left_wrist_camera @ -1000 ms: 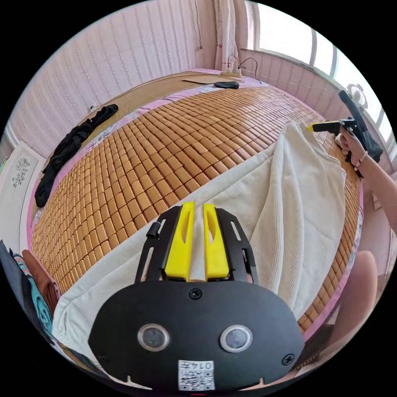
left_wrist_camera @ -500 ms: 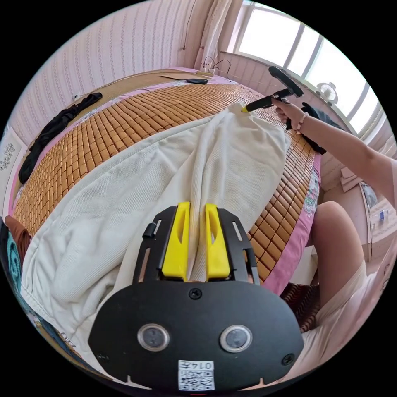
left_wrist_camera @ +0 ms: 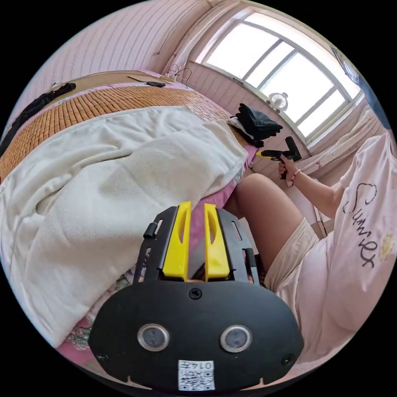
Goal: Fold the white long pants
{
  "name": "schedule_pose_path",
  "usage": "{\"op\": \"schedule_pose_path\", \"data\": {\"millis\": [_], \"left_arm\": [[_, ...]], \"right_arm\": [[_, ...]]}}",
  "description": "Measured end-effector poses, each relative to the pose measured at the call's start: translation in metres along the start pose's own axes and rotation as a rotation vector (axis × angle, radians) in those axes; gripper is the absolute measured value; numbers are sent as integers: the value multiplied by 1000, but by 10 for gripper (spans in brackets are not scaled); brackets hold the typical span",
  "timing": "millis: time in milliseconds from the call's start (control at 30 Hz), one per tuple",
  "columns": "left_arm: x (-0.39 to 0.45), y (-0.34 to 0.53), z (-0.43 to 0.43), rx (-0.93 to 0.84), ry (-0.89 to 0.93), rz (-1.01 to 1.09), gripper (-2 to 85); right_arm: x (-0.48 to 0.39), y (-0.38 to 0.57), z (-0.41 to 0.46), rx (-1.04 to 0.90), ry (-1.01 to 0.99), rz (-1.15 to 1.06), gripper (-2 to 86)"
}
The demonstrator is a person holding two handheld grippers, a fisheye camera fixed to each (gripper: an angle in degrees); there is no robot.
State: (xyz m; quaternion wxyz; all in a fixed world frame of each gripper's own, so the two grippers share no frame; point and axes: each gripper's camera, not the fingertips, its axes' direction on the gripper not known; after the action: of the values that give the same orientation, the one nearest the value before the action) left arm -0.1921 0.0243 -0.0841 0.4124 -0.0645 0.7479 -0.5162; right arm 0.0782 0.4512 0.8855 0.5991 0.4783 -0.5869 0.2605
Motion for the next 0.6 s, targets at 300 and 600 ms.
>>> {"op": "schedule_pose_path", "data": {"millis": [300, 600], "left_arm": [[-14, 24, -27, -27, -133, -85, 64], [-40, 33, -4, -19, -296, -166, 50]], "right_arm": [[26, 17, 3, 98, -107, 182, 113], [-15, -33, 28, -16, -62, 111, 44]]}}
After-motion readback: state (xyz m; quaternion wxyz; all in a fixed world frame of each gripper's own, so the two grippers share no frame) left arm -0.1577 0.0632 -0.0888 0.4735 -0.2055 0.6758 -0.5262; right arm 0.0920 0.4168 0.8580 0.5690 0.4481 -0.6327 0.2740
